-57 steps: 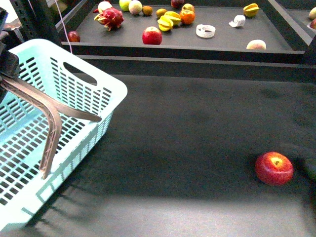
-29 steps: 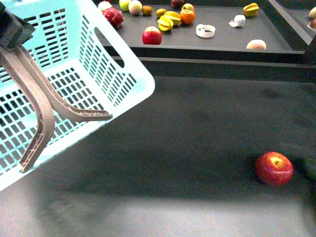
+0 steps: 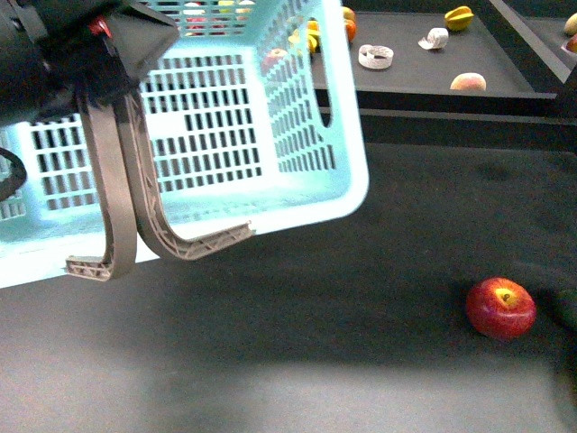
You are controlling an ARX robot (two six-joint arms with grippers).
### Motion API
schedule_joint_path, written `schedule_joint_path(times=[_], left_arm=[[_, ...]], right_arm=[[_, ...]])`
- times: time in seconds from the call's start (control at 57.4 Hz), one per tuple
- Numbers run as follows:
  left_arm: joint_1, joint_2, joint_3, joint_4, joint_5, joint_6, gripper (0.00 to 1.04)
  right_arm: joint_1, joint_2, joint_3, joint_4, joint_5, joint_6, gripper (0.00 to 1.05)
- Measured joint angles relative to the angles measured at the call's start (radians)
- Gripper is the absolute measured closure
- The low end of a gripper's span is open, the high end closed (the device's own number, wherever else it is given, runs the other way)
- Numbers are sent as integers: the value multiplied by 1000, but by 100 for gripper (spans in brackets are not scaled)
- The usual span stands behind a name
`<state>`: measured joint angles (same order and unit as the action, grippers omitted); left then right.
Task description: Pick mango with right arm and hold basket with left
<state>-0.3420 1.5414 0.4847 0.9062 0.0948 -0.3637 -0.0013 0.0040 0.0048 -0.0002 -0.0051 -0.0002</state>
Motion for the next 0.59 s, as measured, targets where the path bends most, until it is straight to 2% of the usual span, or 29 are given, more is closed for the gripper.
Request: schedule_joint_path(times=[0.227, 0.593], left_arm=[[-60, 74, -5, 47, 66, 33, 96], [-103, 66, -29, 54, 76, 49, 96]], right_arm=[[0, 0, 0, 0, 0, 0, 8], [0, 0, 0, 0, 0, 0, 8]])
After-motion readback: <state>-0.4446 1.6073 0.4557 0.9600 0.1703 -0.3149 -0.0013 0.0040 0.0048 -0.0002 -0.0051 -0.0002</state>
